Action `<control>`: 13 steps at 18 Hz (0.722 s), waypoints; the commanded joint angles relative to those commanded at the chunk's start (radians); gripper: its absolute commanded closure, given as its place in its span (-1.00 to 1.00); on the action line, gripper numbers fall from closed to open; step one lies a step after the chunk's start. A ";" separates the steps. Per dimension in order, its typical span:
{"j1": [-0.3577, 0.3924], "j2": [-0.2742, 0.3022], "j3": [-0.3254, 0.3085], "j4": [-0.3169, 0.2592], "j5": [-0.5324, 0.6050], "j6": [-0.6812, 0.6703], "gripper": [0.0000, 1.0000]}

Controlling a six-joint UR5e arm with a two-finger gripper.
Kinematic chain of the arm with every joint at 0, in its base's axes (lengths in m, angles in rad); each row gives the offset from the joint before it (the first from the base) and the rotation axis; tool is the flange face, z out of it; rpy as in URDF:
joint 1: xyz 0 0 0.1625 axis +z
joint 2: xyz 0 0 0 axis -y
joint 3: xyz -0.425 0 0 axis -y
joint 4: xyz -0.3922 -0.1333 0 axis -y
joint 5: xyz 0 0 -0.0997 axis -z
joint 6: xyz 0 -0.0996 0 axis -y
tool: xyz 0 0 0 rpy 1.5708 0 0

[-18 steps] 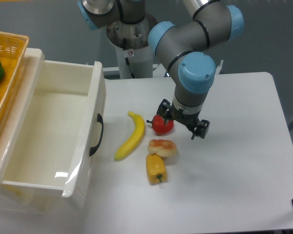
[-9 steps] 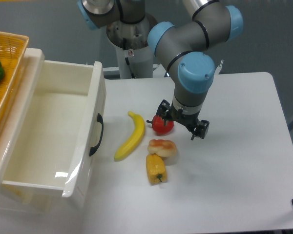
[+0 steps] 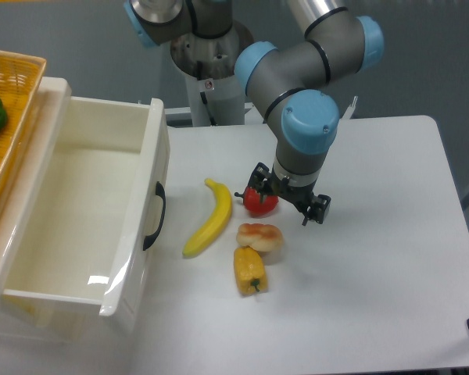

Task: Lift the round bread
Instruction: 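Move the open gripper from the tomato toward the round bread roll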

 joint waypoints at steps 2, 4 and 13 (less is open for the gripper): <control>-0.002 -0.015 -0.003 0.029 -0.005 0.000 -1.00; -0.003 -0.029 -0.008 0.029 -0.003 0.000 -1.00; -0.003 -0.080 0.006 0.031 -0.005 0.011 -1.00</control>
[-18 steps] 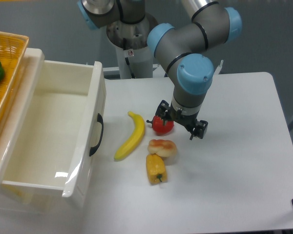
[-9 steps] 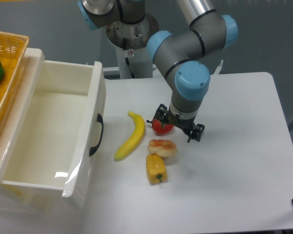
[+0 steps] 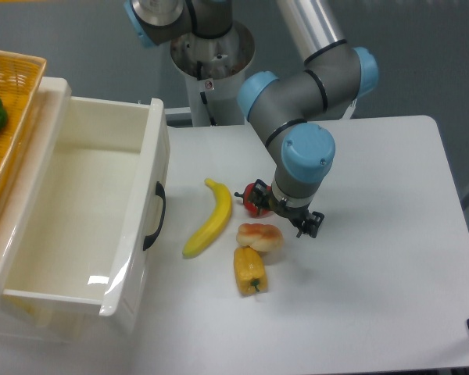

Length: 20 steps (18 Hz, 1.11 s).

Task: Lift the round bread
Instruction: 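Move the open gripper from the tomato toward the round bread roll, then lower the gripper around the bread roll and close on it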

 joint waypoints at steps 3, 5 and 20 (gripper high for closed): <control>-0.008 -0.012 0.003 0.000 -0.020 0.012 -1.00; -0.009 -0.015 0.005 0.000 -0.052 0.070 -1.00; -0.009 -0.058 0.012 0.000 -0.081 0.267 -1.00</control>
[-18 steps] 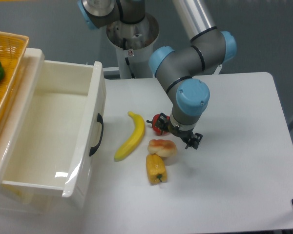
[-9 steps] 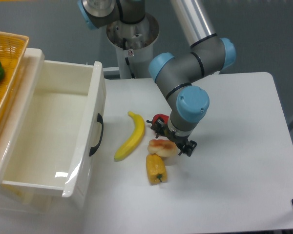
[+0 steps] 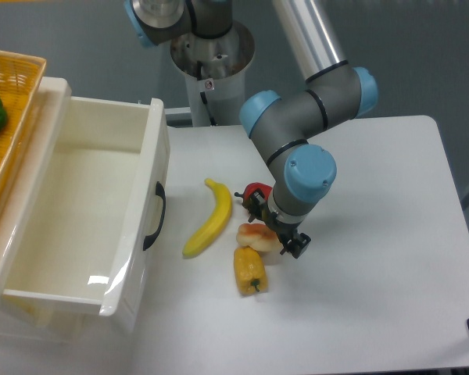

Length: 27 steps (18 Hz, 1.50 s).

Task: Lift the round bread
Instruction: 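Lower the gripper around the bread roll and close on it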

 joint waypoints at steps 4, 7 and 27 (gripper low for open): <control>0.000 -0.002 -0.003 -0.002 -0.002 -0.002 -1.00; -0.002 -0.008 -0.005 -0.002 -0.003 -0.006 -1.00; 0.002 0.005 0.023 -0.014 -0.023 -0.041 1.00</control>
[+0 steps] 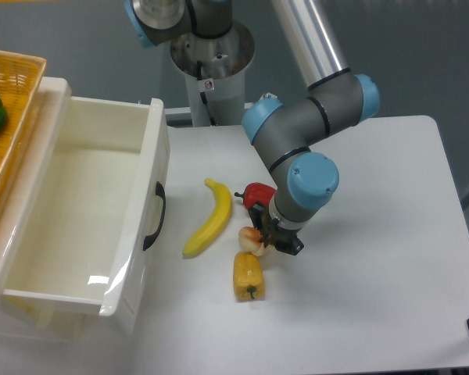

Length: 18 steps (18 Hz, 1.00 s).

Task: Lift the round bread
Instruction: 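Lower the gripper around the bread roll and close on it, then lift the gripped bread roll up off the table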

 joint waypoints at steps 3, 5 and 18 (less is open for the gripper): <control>0.003 0.021 0.005 -0.031 -0.002 0.003 1.00; 0.008 0.034 0.011 -0.037 -0.018 0.003 1.00; 0.035 0.178 0.046 -0.148 -0.020 0.041 1.00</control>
